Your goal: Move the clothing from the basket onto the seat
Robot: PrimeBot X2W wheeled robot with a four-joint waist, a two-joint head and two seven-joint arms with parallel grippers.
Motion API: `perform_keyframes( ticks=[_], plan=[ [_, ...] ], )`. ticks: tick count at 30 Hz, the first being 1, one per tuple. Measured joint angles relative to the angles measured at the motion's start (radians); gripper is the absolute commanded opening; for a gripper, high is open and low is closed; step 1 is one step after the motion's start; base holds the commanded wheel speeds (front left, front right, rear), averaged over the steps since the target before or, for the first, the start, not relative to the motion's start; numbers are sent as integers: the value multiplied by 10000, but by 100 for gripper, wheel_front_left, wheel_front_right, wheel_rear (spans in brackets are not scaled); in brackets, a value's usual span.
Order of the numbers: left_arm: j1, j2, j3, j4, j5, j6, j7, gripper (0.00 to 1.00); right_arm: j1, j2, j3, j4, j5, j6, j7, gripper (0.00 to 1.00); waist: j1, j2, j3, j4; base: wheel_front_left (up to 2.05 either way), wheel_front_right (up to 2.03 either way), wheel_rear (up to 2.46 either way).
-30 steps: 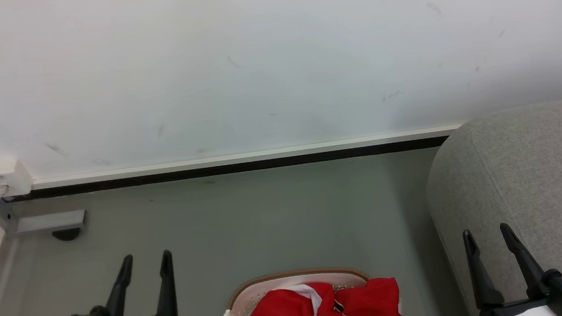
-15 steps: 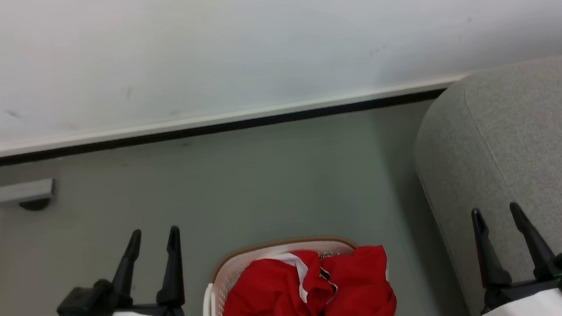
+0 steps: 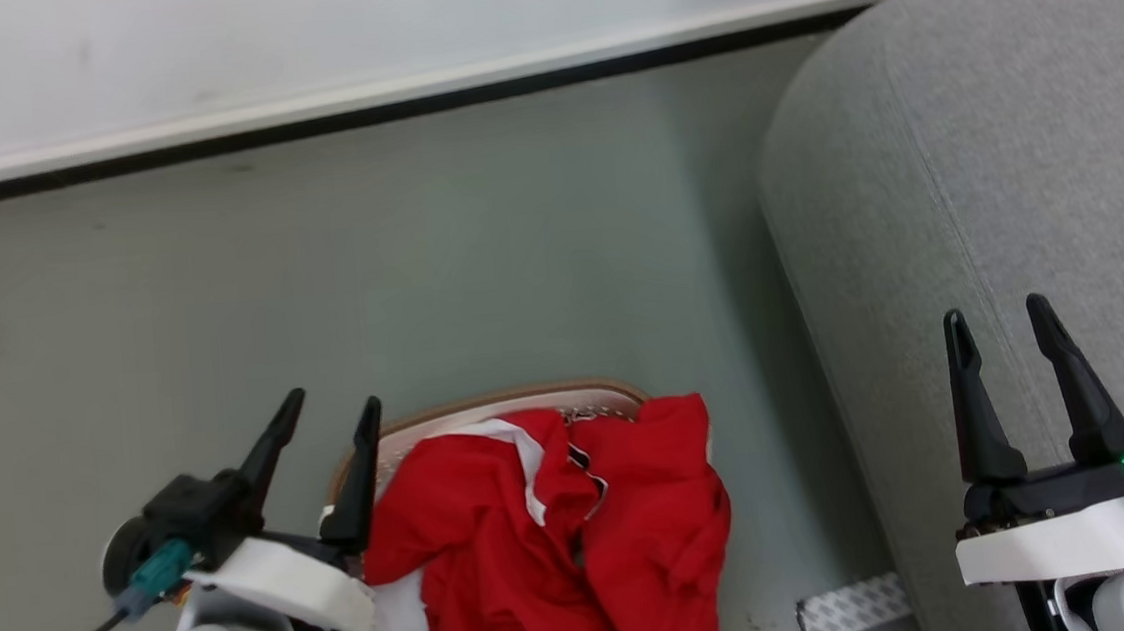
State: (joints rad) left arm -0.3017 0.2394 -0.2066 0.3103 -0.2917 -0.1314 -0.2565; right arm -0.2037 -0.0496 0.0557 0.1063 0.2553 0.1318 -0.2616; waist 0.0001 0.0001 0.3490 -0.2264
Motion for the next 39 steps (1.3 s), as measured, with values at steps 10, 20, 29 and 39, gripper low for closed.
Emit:
perform_keyframes(
  ticks=[10,20,29,39],
  plan=[
    [-1373,1060,-2207,1221,-395,0,1388,100,-569,2,-497,-497,171,0,-4,100,0,0,1114,-703,0,0,0],
    [-2608,1413,-3977,2598,-1210,-2,3083,100,-809,-4,-901,-951,604,0,-6,100,1,0,2213,-958,0,0,0],
    [-3459,1772,-5229,3557,-1340,0,4307,100,-861,0,-940,-1172,1133,0,-6,100,0,0,3130,-1178,0,0,0],
    [-4457,2017,-6727,4017,-1584,0,5055,100,-1182,-2,-673,-1223,1664,0,-6,100,0,0,4085,-1576,0,0,0]
  ],
)
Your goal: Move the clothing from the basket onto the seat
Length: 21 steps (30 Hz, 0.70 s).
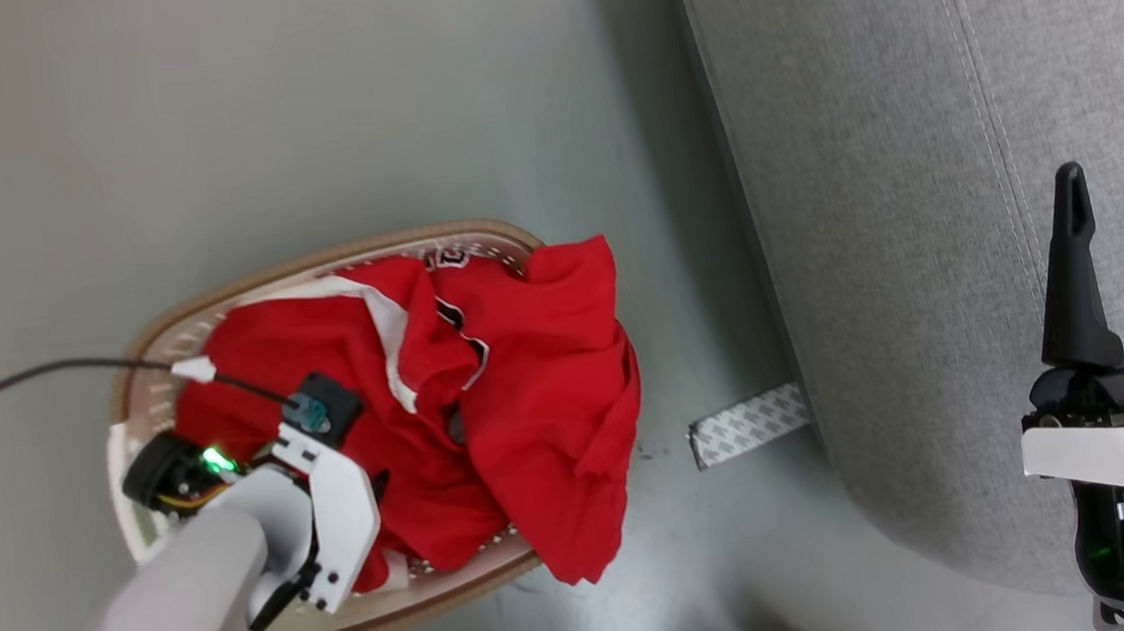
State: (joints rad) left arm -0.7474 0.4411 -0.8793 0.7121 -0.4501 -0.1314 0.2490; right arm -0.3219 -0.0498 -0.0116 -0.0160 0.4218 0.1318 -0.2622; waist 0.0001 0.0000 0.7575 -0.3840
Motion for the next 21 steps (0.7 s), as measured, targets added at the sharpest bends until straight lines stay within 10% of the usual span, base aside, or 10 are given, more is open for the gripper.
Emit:
perform_keyframes(
  ticks=[12,13,16,21],
  plan=[
    [-928,98,-890,802,-140,0,550,97,-54,2,506,-31,487,0,0,100,0,0,743,-665,0,0,0],
    [-983,107,-930,872,-153,0,566,90,-54,0,546,-29,543,0,0,100,0,0,790,-723,0,0,0],
    [-1071,121,-1035,1007,-173,0,468,2,-47,0,619,-27,633,0,0,100,0,0,879,-857,0,0,0],
    [-1118,98,-1229,1172,-297,0,127,0,-50,0,623,25,665,0,0,100,0,0,809,-886,0,0,0]
  ],
)
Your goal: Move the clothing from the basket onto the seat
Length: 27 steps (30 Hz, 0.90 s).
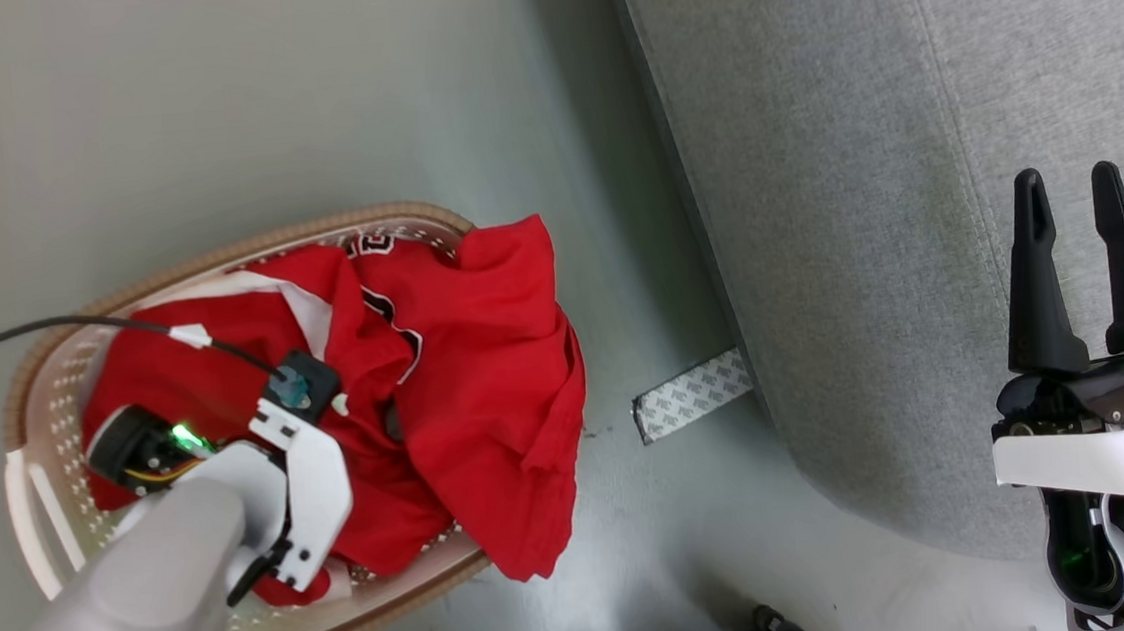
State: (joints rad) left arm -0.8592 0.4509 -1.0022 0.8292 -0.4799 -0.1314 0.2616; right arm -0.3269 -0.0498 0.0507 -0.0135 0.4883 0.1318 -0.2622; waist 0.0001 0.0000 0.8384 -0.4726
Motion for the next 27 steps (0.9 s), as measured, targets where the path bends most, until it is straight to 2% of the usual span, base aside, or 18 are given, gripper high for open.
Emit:
perform_keyframes(
  ticks=[4,10,17,27],
  plan=[
    [19,-190,-144,113,-234,0,-328,0,-22,0,-113,92,-71,0,2,100,0,0,-276,90,0,0,0],
    [403,-767,-318,305,-616,0,-1246,0,-53,4,-251,251,-522,0,0,100,-1,0,-1103,347,0,0,0],
    [865,-1505,-602,291,-1338,0,-2378,0,78,10,-464,468,-1260,0,0,100,-1,0,-2550,820,0,0,0],
    [1627,-2128,-732,98,-2249,0,-4067,0,582,17,-558,1001,-1925,0,0,100,-1,0,-4704,1841,0,0,0]
  ],
)
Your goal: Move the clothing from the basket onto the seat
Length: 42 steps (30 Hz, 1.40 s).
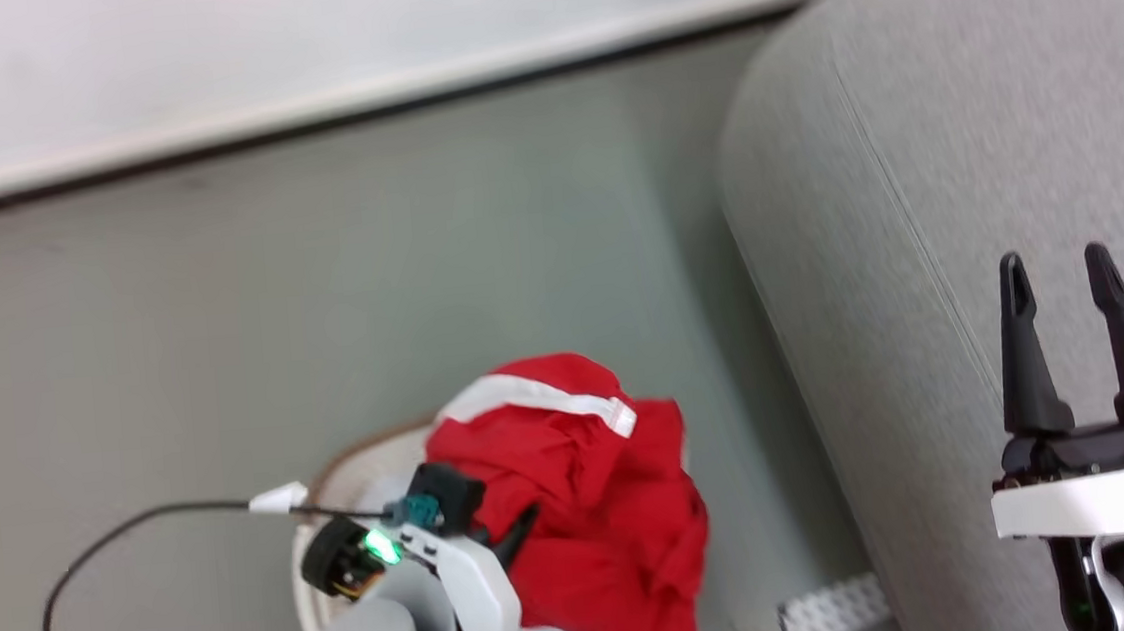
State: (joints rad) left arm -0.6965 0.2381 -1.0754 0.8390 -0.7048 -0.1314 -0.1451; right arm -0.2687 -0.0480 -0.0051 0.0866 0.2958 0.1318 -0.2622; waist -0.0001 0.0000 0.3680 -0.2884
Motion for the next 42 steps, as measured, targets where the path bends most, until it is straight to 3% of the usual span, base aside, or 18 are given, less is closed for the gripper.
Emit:
perform_keyframes(
  ticks=[9,21,32,42],
  plan=[
    [497,-169,357,-1193,-500,12,-1030,0,730,-2,-194,408,-286,0,0,100,-2,0,-1778,984,0,0,0],
    [699,581,1678,-4477,-581,836,-1177,0,1333,-4,169,717,-407,0,0,100,-2,1,-3348,1980,0,0,0],
    [126,1129,2401,-6918,-713,1659,-635,0,1552,-8,855,736,-393,0,0,100,-1,1,-3762,2360,0,0,0],
    [44,1381,2548,-7566,-756,2015,-380,0,1530,-6,1200,752,-510,0,0,100,0,1,-3724,2392,0,0,0]
  ],
)
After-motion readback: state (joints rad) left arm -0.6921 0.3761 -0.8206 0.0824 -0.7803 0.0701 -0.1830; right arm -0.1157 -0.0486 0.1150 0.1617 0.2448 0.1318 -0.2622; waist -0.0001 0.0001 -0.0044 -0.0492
